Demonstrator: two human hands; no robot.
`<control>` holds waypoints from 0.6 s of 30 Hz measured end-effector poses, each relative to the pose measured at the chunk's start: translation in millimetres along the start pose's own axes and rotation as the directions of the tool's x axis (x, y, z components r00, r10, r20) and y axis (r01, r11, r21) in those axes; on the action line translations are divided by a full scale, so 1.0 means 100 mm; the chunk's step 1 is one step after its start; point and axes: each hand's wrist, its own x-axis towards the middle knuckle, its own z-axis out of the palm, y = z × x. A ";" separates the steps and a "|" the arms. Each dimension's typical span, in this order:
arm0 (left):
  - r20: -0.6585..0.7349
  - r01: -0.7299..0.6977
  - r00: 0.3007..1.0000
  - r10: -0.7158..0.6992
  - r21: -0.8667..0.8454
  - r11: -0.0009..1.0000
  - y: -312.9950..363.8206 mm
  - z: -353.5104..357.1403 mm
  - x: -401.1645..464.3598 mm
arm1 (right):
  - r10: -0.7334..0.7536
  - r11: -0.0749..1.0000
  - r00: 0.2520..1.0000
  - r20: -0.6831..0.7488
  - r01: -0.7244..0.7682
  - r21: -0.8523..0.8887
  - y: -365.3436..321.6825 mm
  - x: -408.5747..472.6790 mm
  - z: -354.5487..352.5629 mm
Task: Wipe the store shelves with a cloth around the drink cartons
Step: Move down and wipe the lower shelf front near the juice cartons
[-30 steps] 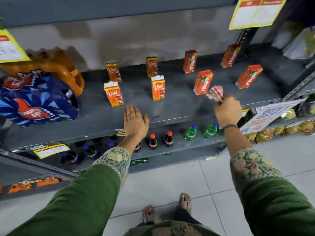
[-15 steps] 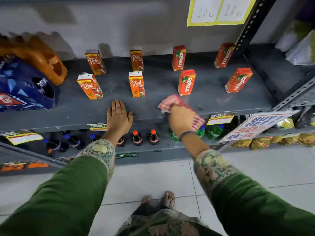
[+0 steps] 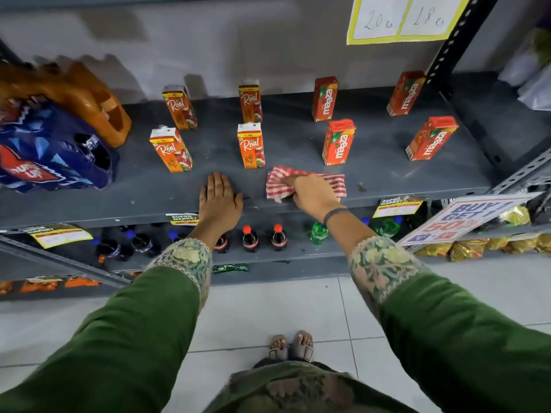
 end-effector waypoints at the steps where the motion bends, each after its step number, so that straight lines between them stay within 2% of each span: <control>1: 0.005 -0.002 1.000 0.002 -0.001 1.000 0.00 0.00 0.00 | -0.039 0.999 0.999 0.021 0.039 0.008 -0.02 -0.03 0.02; 3: 0.008 -0.009 1.000 0.009 -0.005 1.000 -0.01 0.00 -0.01 | -0.102 0.994 0.993 0.065 0.099 0.045 -0.06 -0.11 0.03; 5: -0.003 -0.017 1.000 0.017 -0.013 1.000 -0.01 0.00 -0.01 | -0.094 0.985 0.996 0.006 0.092 0.143 -0.09 -0.15 -0.04; 8: -0.010 -0.015 1.000 0.015 -0.016 1.000 -0.01 -0.01 -0.02 | 0.082 0.981 0.966 -0.247 -0.034 0.192 -0.13 -0.03 -0.16; 10: -0.015 -0.011 1.000 0.011 -0.006 1.000 0.00 -0.01 -0.02 | 0.168 0.973 0.938 -0.305 -0.108 0.202 -0.16 0.09 -0.18; 12: -0.011 -0.002 1.000 0.002 -0.005 1.000 0.00 -0.01 -0.02 | 0.155 0.980 0.969 -0.191 -0.126 0.153 -0.21 0.17 -0.12; 14: -0.016 -0.004 1.000 0.004 -0.009 1.000 0.00 0.00 -0.02 | 0.068 0.996 0.996 -0.063 -0.064 0.065 -0.28 0.17 -0.01; 18: -0.033 -0.011 0.999 0.010 -0.034 0.999 -0.03 0.01 -0.03 | -0.109 0.991 0.993 -0.039 0.112 0.068 -0.28 -0.02 0.16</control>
